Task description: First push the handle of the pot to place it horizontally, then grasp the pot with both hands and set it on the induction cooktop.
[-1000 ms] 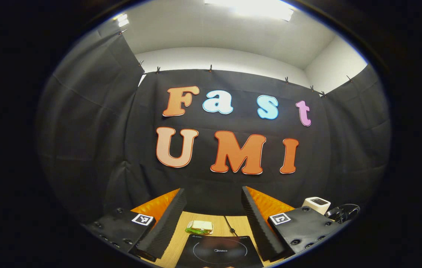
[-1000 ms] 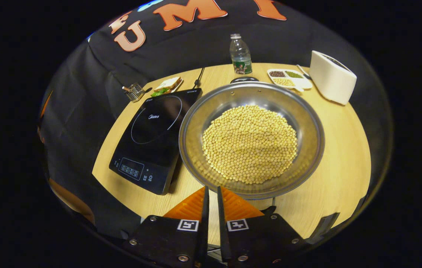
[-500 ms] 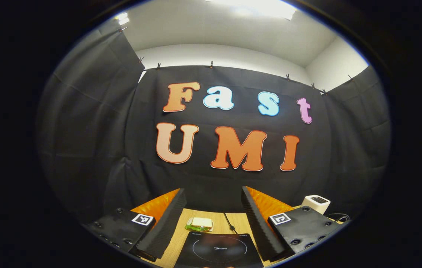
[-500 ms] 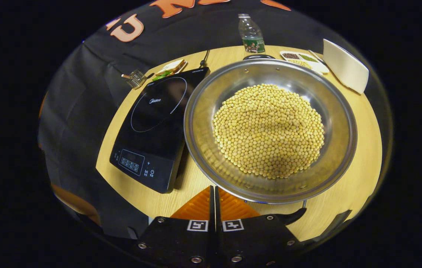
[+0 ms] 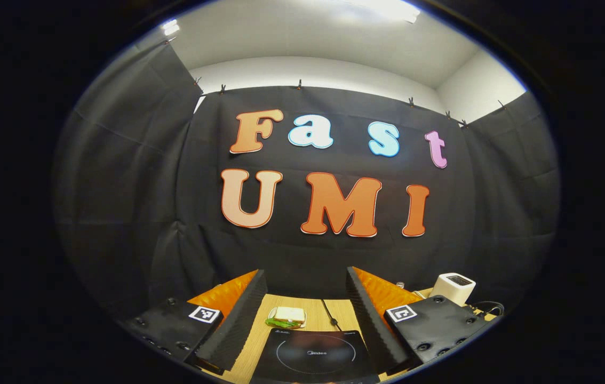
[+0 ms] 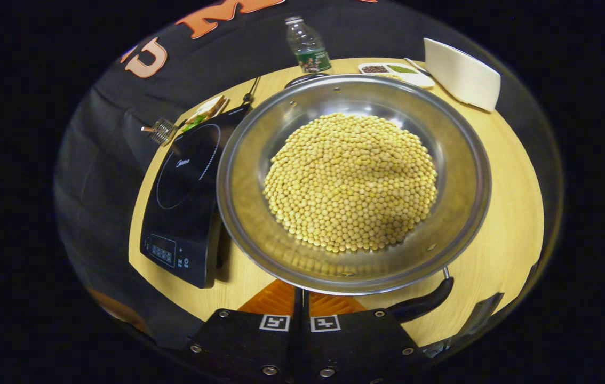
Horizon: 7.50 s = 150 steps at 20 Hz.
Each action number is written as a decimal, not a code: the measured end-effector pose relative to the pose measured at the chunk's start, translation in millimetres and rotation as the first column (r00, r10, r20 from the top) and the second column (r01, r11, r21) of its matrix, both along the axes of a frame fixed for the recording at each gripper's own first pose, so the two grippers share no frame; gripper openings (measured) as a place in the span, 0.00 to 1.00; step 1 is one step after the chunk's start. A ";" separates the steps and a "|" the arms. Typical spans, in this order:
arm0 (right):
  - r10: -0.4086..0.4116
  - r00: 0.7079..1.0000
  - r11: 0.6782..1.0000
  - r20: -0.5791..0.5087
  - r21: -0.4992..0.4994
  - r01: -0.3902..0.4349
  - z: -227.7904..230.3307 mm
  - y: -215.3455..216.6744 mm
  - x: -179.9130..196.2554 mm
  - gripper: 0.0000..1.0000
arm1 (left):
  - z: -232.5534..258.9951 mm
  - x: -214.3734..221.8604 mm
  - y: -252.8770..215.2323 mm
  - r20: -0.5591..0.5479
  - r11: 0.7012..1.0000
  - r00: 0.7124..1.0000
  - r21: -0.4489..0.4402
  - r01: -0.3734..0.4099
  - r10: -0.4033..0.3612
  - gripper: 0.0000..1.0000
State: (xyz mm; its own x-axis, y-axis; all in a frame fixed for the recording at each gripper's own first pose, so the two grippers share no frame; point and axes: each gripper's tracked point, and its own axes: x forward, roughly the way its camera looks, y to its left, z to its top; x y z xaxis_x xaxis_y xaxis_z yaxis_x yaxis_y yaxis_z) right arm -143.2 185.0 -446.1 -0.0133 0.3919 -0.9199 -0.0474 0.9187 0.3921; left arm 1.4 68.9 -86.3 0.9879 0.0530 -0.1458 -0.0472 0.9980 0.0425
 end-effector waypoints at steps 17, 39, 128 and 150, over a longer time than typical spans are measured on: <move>-0.133 0.991 0.984 -0.010 -0.125 0.130 -25.9 -85.8 24.2 0.00 | -7.9 39.5 -39.7 -0.030 0.996 0.996 0.024 0.085 -0.084 0.98; -0.361 0.930 0.894 0.074 -0.258 0.368 -64.1 -152.9 92.1 0.00 | -35.5 58.5 -34.5 -0.092 0.995 0.991 -0.003 0.102 -0.101 0.99; 0.005 0.914 0.921 0.406 -0.359 0.154 -97.8 -160.5 224.3 0.63 | -465.2 101.3 -214.8 -0.743 0.995 0.664 -0.023 0.100 -0.084 0.77; 0.034 0.834 0.933 0.551 -0.317 0.172 -53.6 -165.1 199.8 0.56 | -332.9 83.7 -152.2 -0.603 0.993 0.792 0.003 0.120 -0.094 0.73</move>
